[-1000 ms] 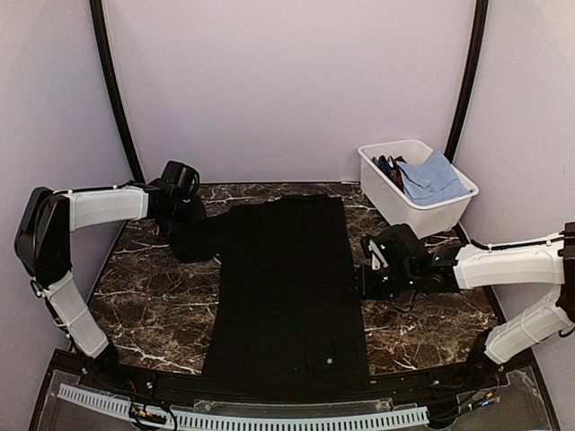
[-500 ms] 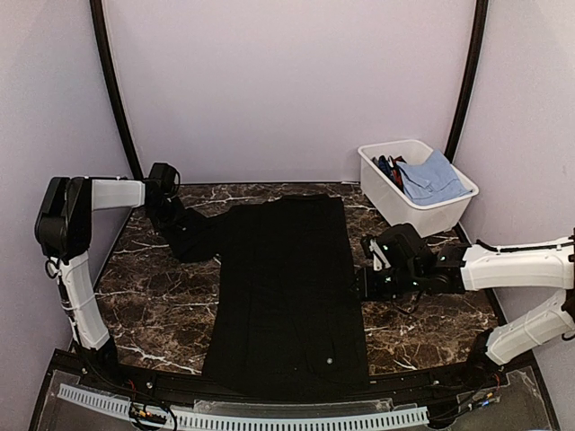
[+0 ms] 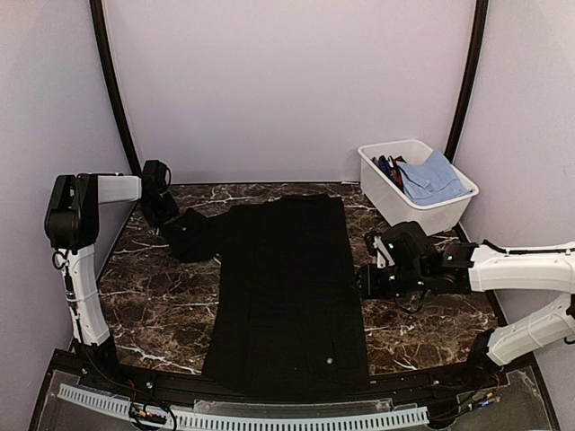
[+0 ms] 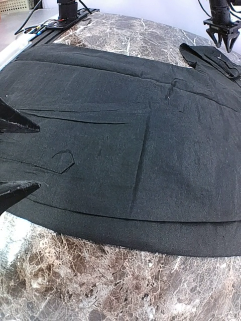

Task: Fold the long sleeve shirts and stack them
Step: Pick up the sleeve from the center of the board.

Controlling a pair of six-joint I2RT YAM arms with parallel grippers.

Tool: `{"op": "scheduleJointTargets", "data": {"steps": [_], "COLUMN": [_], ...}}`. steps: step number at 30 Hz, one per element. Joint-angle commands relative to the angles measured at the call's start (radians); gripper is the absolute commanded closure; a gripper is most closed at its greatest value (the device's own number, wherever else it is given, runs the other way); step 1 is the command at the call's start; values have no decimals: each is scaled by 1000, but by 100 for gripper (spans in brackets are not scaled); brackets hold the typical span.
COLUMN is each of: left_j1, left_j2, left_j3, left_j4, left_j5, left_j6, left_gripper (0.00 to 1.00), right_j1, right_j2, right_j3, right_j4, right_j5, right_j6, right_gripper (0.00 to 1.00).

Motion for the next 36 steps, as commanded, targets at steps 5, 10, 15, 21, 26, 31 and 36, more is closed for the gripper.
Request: {"op": "scheduleJointTargets", "data": {"steps": [5,10,15,21,26,31,36], "left_j1": [5,5,5,4,1,-24,-66], "left_j2": [9,9,5,-3,-17,-100,-213], "left_j3": [1,-3,-13,-38,-43,-77,-117], "left_j4": [-19,-15,-24,-13,-10,9,18], "left_j5": [50,69,74,66,73,85,117], "left_j6": [25,36,42,53,72,102,133], "left_gripper": [58,63,69,82,99,100,100], "right_j1": [11,11,13,14,14,16,20], "right_j2": [-16,-11,-6,-1,6,18,52], "right_j3": [6,6,5,5,7,14,48], "right_j4": [16,19,24,26,31,41,48], "right_j5": [15,14,13,11,7,5,4], "right_j6": [13,13,15,12,11,6,-12], "right_gripper": [71,71,71,71,71,71,71]}}
